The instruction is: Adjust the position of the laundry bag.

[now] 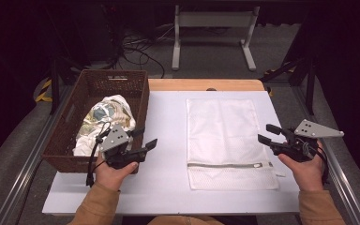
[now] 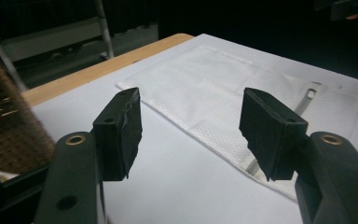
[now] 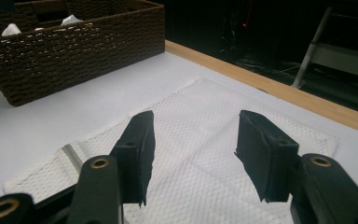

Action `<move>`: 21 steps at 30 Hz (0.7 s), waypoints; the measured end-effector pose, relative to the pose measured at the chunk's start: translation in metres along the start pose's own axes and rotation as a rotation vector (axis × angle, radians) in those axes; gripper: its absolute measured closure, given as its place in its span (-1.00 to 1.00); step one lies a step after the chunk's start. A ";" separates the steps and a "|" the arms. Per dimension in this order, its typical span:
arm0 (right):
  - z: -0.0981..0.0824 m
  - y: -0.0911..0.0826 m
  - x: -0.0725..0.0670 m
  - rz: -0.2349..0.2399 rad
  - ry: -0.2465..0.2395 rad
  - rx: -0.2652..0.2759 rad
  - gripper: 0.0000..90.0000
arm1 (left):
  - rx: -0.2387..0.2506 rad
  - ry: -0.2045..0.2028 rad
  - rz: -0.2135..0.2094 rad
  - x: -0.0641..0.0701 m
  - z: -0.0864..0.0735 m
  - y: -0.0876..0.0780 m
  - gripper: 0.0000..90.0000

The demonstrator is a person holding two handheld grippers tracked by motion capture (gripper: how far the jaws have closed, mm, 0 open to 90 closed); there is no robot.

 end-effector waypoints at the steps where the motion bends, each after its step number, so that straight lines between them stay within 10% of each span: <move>1: -0.001 0.000 0.000 -0.001 0.003 -0.001 0.03 | -0.004 0.005 -0.011 0.002 0.001 0.002 -0.09; 13: -0.005 -0.009 -0.001 -0.022 0.012 -0.014 0.06 | -0.071 0.114 -0.153 0.037 0.017 0.041 -0.05; 21: -0.011 -0.018 0.000 -0.054 0.030 -0.025 0.05 | -0.124 0.101 -0.225 0.044 0.013 0.071 0.00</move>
Point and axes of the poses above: each handheld gripper's, and its own axes: y roughly forward along the jaws, z roughly out of its top, x roughly to its right, the point moved 1 cm from there along y, roughly forward along the jaws, and after that the axes turned 1 degree about -z, right-handed, at the moved point
